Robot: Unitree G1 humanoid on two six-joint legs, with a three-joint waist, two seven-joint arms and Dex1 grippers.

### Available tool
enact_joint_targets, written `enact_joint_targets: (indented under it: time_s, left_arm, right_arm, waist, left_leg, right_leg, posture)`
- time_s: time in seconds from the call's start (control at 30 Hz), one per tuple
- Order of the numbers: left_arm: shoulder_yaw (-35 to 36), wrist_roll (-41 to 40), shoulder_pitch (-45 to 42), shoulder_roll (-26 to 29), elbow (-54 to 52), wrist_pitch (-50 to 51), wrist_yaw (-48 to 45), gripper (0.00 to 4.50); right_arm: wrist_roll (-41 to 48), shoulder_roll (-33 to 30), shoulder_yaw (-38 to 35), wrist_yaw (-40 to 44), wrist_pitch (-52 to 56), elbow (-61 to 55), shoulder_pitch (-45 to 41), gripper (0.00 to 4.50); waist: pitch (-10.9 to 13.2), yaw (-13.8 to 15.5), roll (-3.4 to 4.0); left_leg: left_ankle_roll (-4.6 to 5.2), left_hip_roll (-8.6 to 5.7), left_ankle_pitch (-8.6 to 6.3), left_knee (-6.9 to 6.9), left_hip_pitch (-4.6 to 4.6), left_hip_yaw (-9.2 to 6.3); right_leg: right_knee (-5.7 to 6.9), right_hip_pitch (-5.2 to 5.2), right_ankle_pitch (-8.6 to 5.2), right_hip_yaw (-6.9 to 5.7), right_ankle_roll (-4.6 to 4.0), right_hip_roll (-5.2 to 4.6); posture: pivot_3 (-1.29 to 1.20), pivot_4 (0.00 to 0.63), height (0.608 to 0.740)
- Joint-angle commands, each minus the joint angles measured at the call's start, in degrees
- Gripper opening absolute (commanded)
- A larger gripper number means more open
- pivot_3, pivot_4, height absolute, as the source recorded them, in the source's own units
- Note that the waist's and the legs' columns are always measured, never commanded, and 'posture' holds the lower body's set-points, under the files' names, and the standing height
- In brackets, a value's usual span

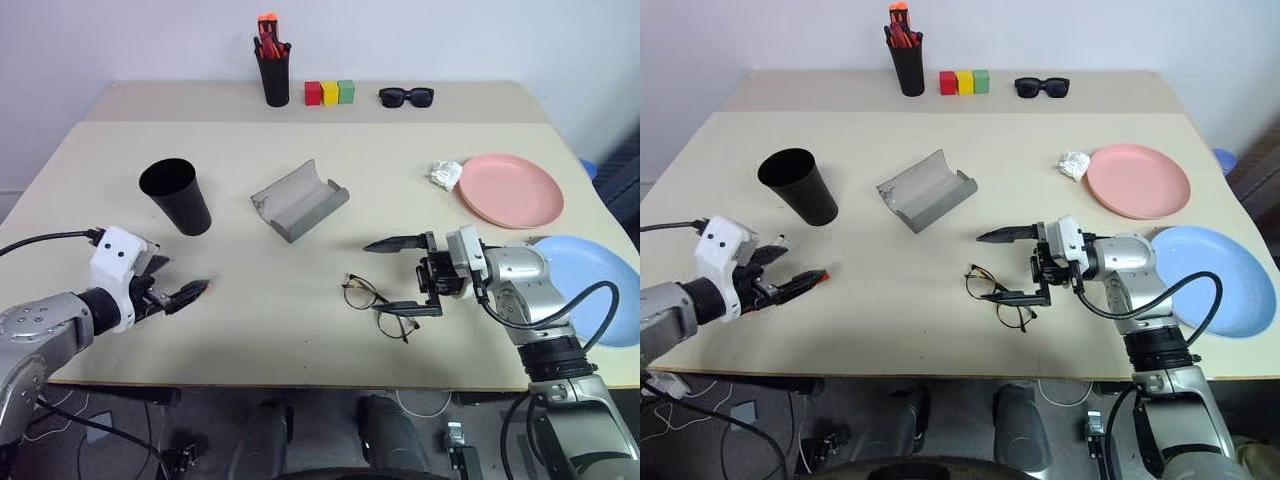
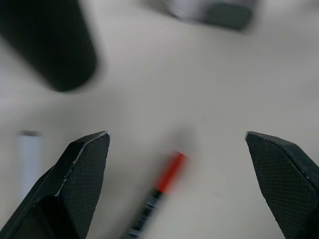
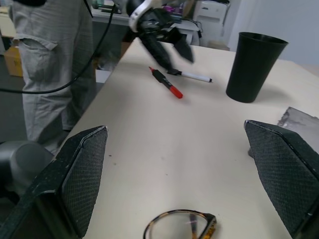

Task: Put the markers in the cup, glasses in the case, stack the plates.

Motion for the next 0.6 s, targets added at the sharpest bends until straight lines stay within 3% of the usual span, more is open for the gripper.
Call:
enact_joint_targets:
  time_s: [0.03,0.37,0.6]
  left_arm:
    - [0.38,1.0,-0.49,4.42,3.12,-0.96,-7.37,4.5]
    - [-6.93,9.29,-5.5,16.94,15.36,-3.98,-20.57,4.5]
    - [-19.66,15.17,-16.89,21.61,21.92,-7.06,-32.61,4.5]
  right_arm:
    - [-0.15,0.63,-0.1,0.57,-1.57,0.52,-1.32,4.47]
    - [-0.16,1.21,-0.05,-0.34,-1.52,-0.21,-0.86,4.47]
    - [-0.28,1.96,0.49,-1.49,-0.98,-1.69,-0.41,4.47]
  waist:
    - [0.02,0.01,0.04]
    - [0.06,0.09,0.04]
    - [0.08,0.13,0.02]
  left_leg:
    - [0.0,0.0,0.0,-0.04,0.0,0.0]
    - [-0.02,0.01,0.01,-0.2,-0.03,0.04]
    - [-0.03,0.01,0.03,-0.23,-0.08,0.08]
  right_leg:
    - [0.01,-0.03,0.0,0.0,0.0,0.0]
    - [0.03,-0.18,0.0,0.02,0.01,0.0]
    - [0.08,-0.26,0.01,0.03,0.04,0.02]
  posture:
    - [0.0,0.15,0.74]
    - [0.0,0.15,0.74]
    - [0.0,0.15,0.74]
